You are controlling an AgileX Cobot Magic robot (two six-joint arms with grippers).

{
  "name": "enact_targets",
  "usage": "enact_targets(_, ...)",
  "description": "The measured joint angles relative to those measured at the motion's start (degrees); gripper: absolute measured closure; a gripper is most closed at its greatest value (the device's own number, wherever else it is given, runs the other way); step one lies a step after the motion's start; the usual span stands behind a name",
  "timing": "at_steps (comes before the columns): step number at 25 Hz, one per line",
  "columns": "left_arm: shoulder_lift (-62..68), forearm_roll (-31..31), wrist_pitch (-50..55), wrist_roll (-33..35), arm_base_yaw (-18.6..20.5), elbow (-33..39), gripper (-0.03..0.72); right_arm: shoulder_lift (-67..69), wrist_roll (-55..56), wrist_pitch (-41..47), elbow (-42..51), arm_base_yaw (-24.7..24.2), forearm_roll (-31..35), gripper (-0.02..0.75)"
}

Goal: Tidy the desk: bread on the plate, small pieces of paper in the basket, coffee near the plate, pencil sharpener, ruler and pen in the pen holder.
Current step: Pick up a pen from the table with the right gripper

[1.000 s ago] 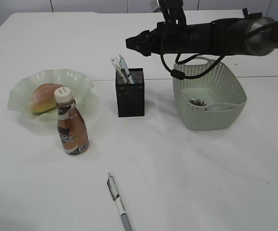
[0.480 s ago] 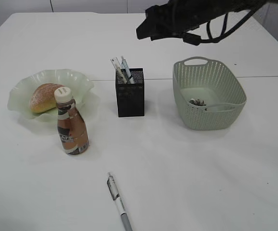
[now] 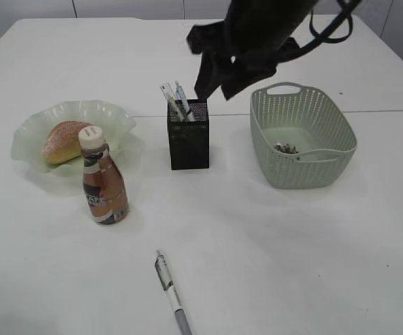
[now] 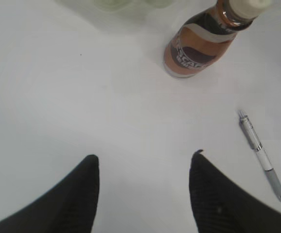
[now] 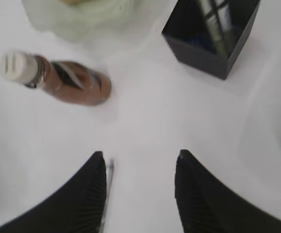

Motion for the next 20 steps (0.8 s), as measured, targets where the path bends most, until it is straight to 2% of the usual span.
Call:
enact_targets(4,0.0,-0.22,-0.03,0.0,0.0,0.0,0.255,0.0,7.01,5.07,0.0,8.07,-9.25,0.393)
enact_targets(9,0.0,-0.22,-0.13,0.0,0.0,0.0,0.255,0.38,11.97,6.04,0.0,15.06,-12.65,0.393)
enact_targets(14,0.0,-0.22,-0.13,0.0,0.0,0.0,0.255,3.85,15.63,6.14,0.0,18.71,-13.79,0.393)
enact_targets(20,0.0,-0.22,-0.26,0.0,0.0,0.0,0.255,10.72,16.69,6.14,0.0,20.68,-14.15,0.393)
